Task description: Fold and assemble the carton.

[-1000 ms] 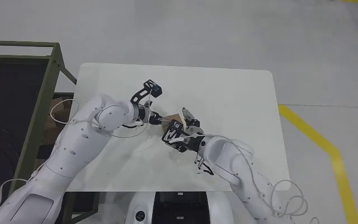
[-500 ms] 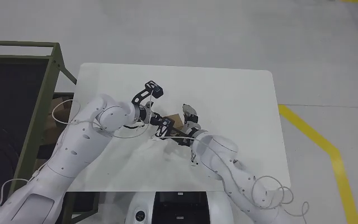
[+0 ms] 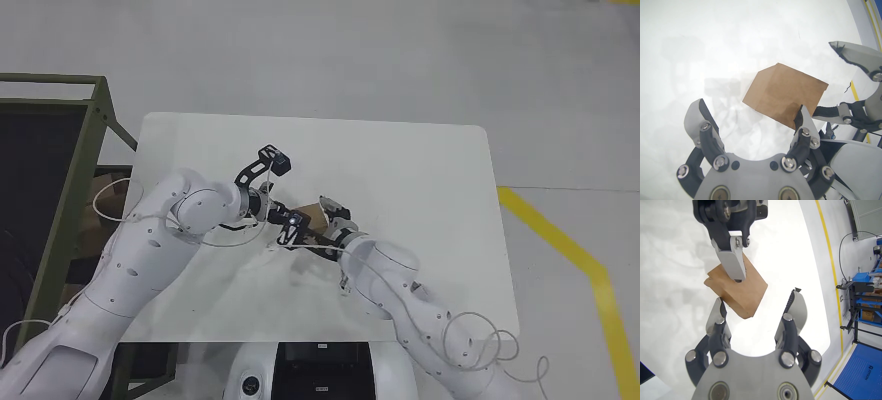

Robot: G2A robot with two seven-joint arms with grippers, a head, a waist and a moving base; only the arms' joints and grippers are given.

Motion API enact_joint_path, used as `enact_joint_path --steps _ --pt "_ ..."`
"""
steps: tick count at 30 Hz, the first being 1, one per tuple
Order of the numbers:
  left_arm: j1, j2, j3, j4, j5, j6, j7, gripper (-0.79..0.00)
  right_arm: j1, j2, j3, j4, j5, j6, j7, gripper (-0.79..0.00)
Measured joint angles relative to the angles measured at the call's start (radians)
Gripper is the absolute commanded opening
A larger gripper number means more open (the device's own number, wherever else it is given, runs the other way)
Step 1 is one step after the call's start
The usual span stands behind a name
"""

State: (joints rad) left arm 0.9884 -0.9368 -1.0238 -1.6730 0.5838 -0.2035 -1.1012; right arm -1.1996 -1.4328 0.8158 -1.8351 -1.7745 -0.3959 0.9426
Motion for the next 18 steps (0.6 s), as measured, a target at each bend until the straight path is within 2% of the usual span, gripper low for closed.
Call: enact_joint_path --steps 8,12,18 --pt "0.001 -0.001 -0.002 0.000 0.000 -0.002 -0.004 0.000 0.011 -0.008 -0.013 0.020 -0.009 0.020 0.011 -0.296" --pt "-0.001 -0.002 0.002 0.005 -0.002 -0.005 -0.010 0.000 0.014 -0.012 -0.015 0.026 -0.011 0.026 0.013 -0.385" --pt "-0.007 -0.004 0.007 0.012 -0.003 -0.009 -0.019 0.000 0.019 -0.017 -0.019 0.040 -0.014 0.039 0.011 -0.385"
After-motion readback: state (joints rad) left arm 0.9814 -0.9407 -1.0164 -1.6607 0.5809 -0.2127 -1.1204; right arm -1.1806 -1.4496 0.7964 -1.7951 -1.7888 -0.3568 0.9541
